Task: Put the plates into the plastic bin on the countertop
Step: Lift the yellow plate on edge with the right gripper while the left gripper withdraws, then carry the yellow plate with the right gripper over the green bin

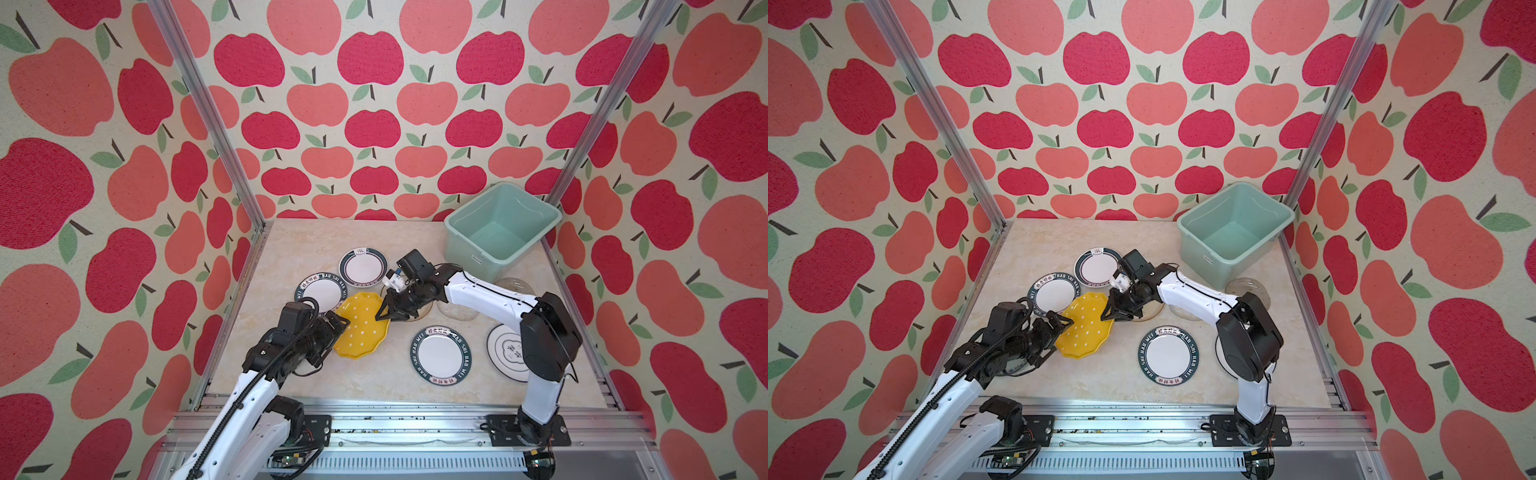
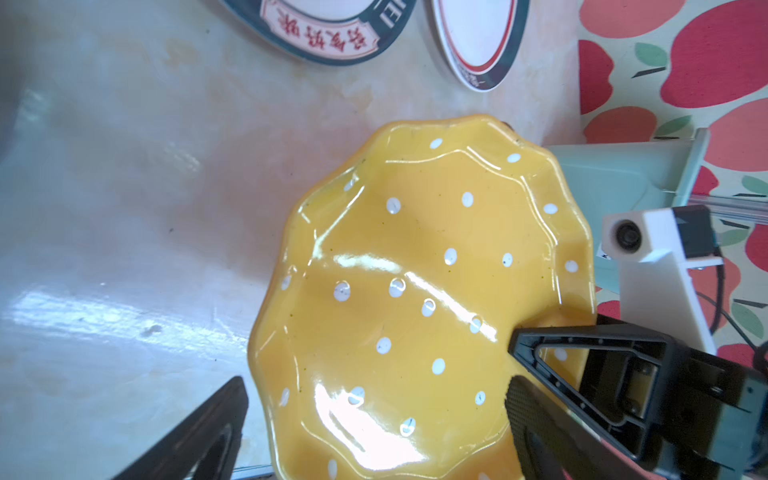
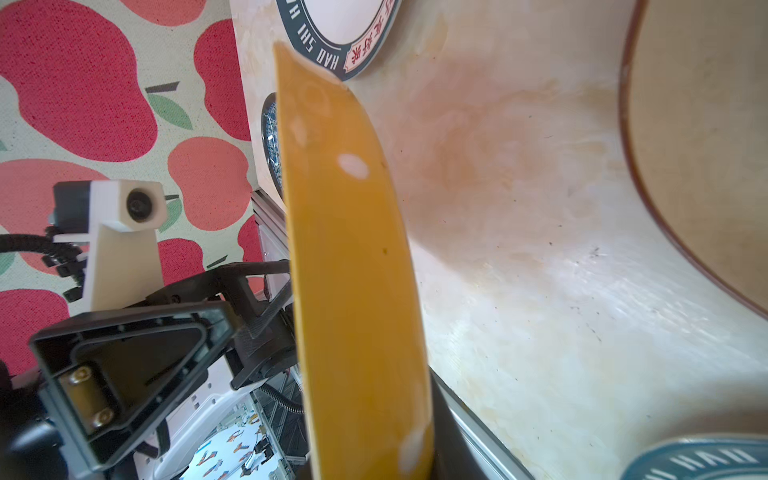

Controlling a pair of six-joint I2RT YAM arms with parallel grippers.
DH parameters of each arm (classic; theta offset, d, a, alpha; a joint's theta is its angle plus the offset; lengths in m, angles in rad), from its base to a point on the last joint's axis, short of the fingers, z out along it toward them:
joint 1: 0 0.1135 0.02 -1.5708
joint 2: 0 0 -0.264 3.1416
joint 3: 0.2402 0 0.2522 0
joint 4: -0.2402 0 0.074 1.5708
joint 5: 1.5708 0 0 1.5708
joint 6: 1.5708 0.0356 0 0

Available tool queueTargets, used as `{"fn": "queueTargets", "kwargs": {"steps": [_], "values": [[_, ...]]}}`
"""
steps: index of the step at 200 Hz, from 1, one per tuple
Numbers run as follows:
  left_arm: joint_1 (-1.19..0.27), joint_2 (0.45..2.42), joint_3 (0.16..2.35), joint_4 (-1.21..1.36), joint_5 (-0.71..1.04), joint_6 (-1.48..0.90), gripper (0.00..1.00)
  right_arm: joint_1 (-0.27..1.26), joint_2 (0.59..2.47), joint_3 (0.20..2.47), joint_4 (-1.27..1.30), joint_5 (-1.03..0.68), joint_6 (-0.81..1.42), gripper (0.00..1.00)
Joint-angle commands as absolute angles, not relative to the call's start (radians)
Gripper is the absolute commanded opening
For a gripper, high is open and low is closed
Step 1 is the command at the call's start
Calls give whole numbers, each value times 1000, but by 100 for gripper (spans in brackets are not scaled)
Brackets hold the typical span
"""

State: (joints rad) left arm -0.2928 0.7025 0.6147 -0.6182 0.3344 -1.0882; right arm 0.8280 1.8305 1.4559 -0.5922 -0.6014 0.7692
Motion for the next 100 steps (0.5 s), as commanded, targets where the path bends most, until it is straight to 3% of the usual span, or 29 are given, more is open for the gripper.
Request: {"fn": "queueTargets", "kwargs": {"steps": [1,49,100], "values": [[-294,673,684,-599,264,-1009,99,779,1741,1538,-668,-636,687,0],[-295,752,850,-549,274,-870,99,602,1685,1676,-740,-658,655,0],[-392,997,1086,-507,283,-742,99,340,1677,1860,-749,-671,663,0]]}}
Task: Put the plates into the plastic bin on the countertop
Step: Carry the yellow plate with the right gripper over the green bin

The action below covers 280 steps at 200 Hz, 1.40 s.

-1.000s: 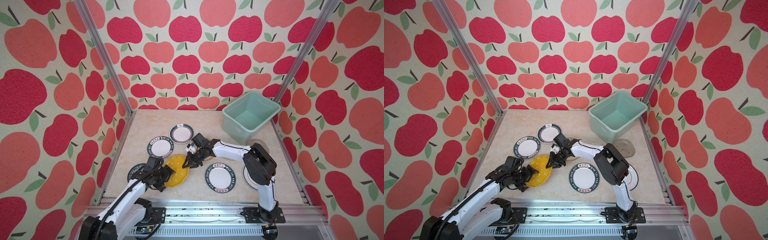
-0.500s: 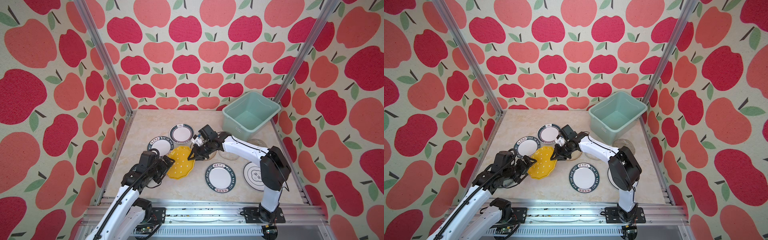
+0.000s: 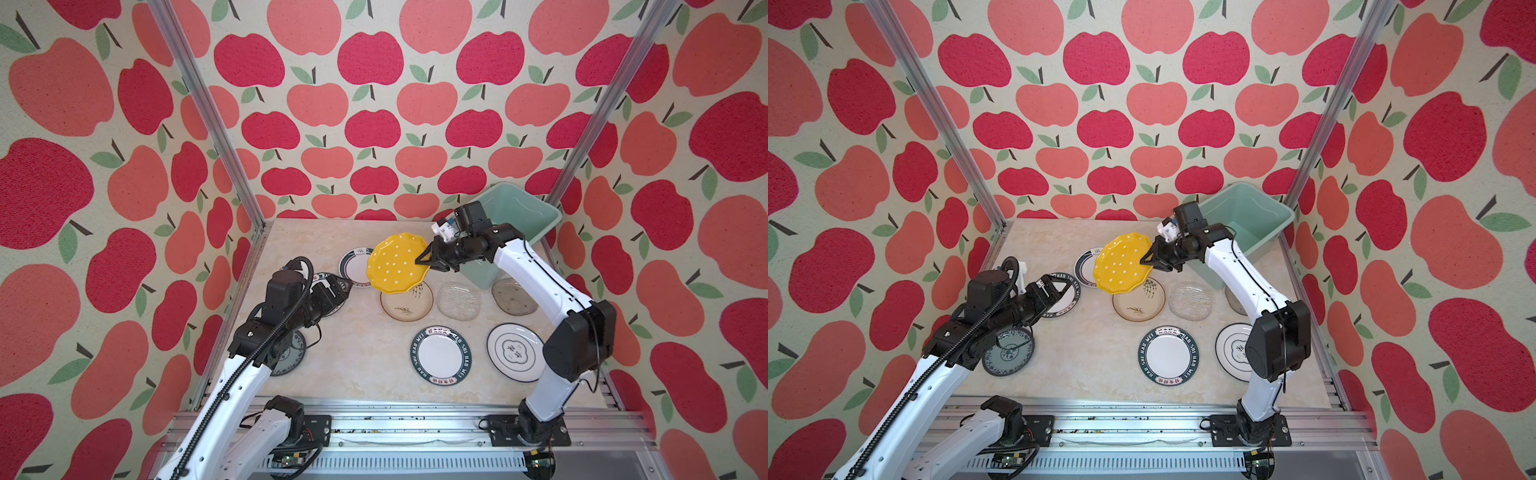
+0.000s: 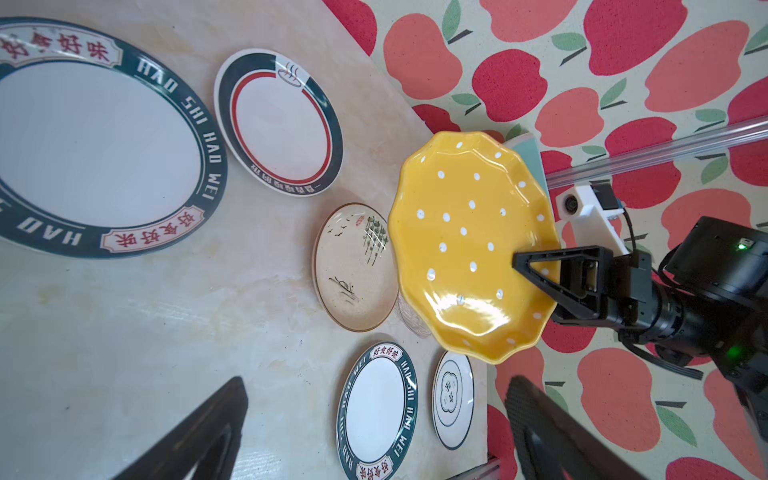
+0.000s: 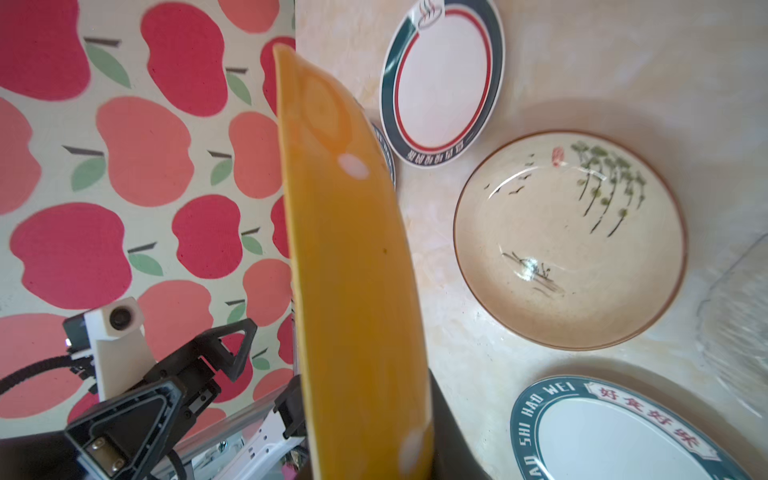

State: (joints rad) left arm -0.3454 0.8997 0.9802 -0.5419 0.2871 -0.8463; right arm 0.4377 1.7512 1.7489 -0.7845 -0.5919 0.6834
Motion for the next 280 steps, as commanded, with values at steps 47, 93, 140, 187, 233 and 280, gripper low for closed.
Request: {"fn": "queueTargets", "kwargs": {"steps": [47,93,140,187,233,280], "values": [[-546,1246,1305,-499,249,-643,99,100,1698,1896,-693,-672,670,0],[-635,1401,1400,-473,260,-629,99,-61,1732,1889,-664,-621,640,0],[-668,1469,1427,-482,238,-635,100,-113,1808,1933,-728,-469,544,0],[-670,1502,1438,-503,222,-639,100,-93,1930,2046,-805,-347,442,0],[-667,1514,1420,-499,217,-651,100,-49,2057,2147,-849,-343,408,0],[-647,1515,1399,-491,227,-662,100,-10,2142,2193,-877,-322,374,0]]}}
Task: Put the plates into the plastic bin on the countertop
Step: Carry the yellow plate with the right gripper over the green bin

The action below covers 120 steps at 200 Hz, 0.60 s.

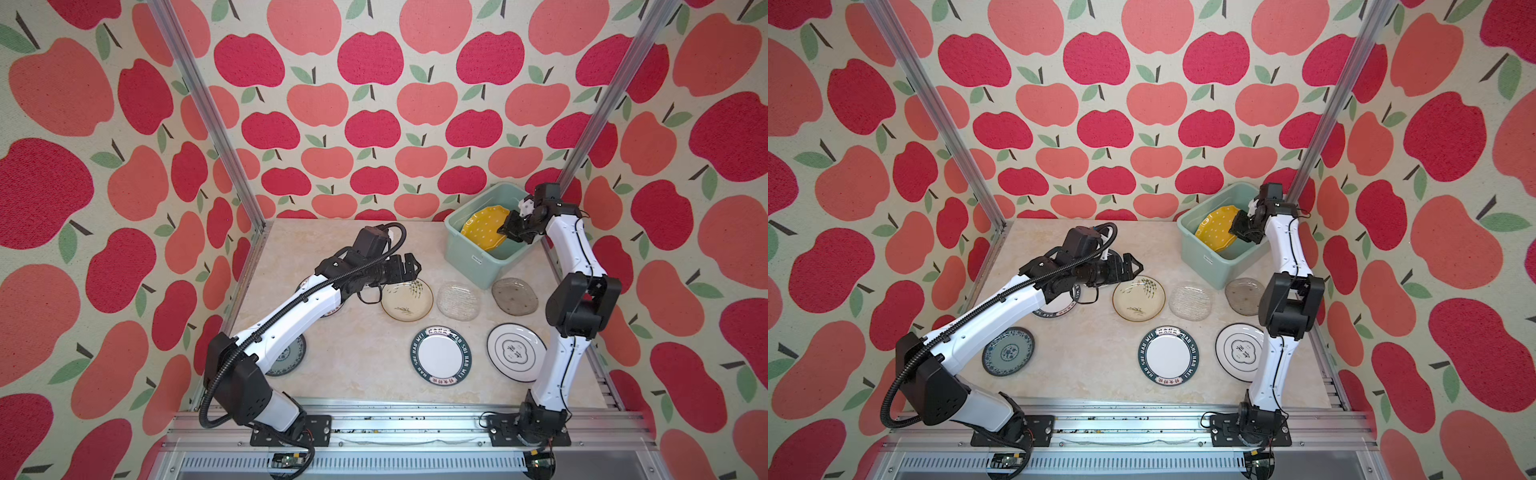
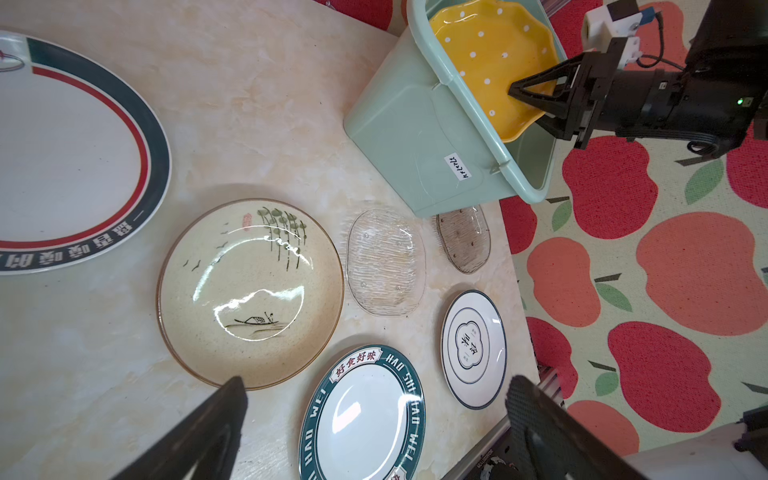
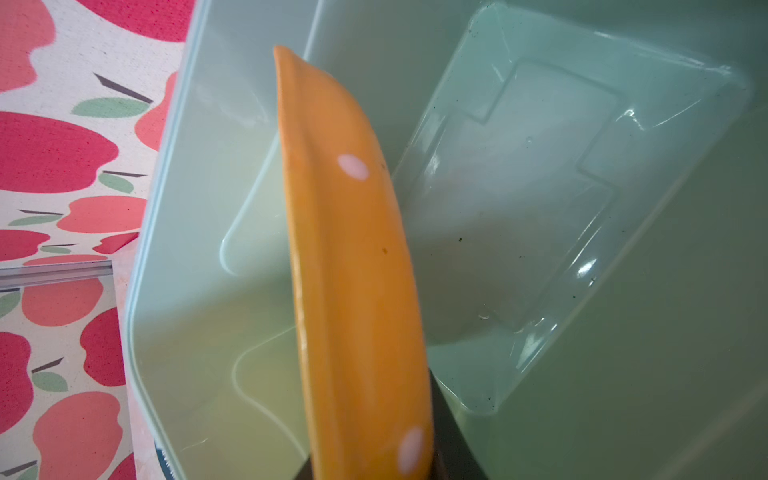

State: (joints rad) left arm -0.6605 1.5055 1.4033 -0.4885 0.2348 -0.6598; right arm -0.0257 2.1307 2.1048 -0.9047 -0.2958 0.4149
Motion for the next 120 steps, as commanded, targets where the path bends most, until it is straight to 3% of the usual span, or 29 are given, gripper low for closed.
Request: {"fn": "queueTargets", "kwargs": {"steps": [1,69,120], "values": [[-646,1515,1398,-492,226,-662,100,-9,2145,2194,-878,-322,373,0],[-614,1511,1365,-489,247,-671,99,50,2321,2448,-1068,-245,199,0],[-594,1516,1360,-500,267,-665,99,83,2355,2456,-1097,-214,70,0]]}}
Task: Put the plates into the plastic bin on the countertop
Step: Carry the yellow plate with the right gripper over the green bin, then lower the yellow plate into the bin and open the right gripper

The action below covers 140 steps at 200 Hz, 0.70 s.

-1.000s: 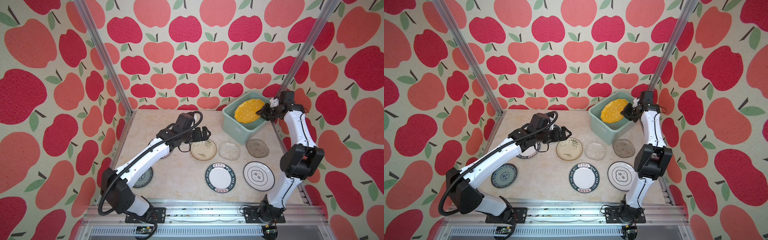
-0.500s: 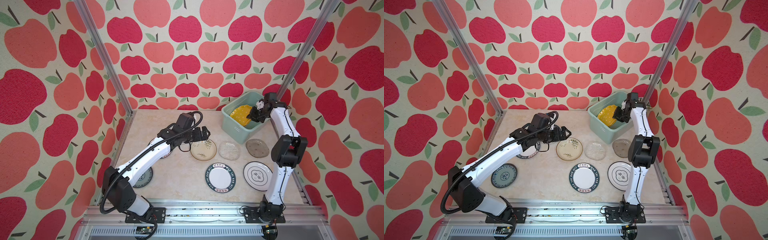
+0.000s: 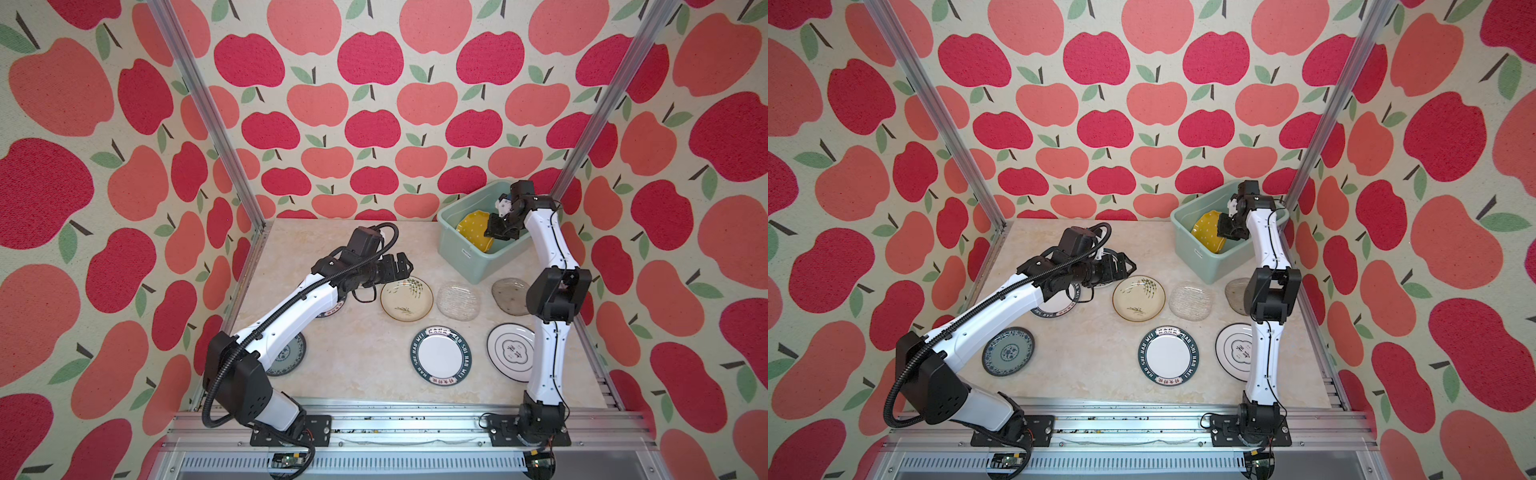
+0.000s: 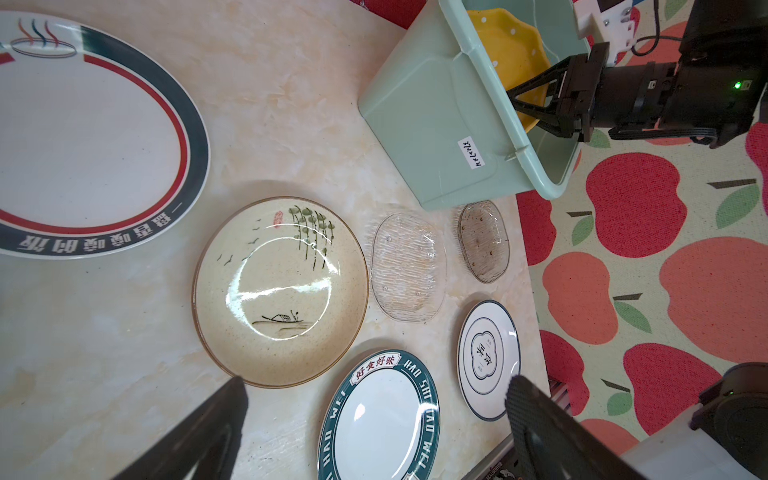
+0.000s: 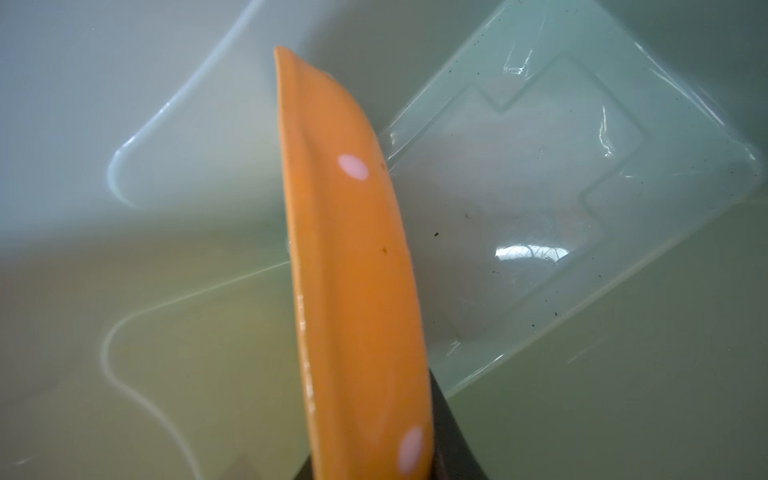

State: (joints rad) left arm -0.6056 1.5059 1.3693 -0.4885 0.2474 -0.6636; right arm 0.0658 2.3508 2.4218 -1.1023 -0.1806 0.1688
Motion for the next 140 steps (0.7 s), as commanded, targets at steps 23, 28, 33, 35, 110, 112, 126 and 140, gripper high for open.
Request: {"fn": "queueTargets", "kwargs": {"steps": [23,28,33,35,110,112,126,140], "values": [[-588,1524,1364,-511,273,-663,99,93,2363,2449,-1104,-224,16,0],[-588,1527,1365,-514,275,-664,99,94,2365,2446,-1107,-228,10,0],[-587,1529,1367,-517,275,-664,99,94,2367,2442,-1108,-234,8,0],[-587,1530,1368,-519,275,-664,99,94,2368,2440,-1108,-238,7,0],[-587,1580,1397,-532,280,-667,99,94,2391,2365,-1050,-253,13,8],[-587,1582,1397,-531,279,-667,99,94,2392,2364,-1048,-251,14,10],[-587,1589,1400,-531,283,-671,99,94,2398,2361,-1039,-237,14,16],[-588,1597,1406,-535,285,-674,98,95,2404,2359,-1031,-228,14,18]]}}
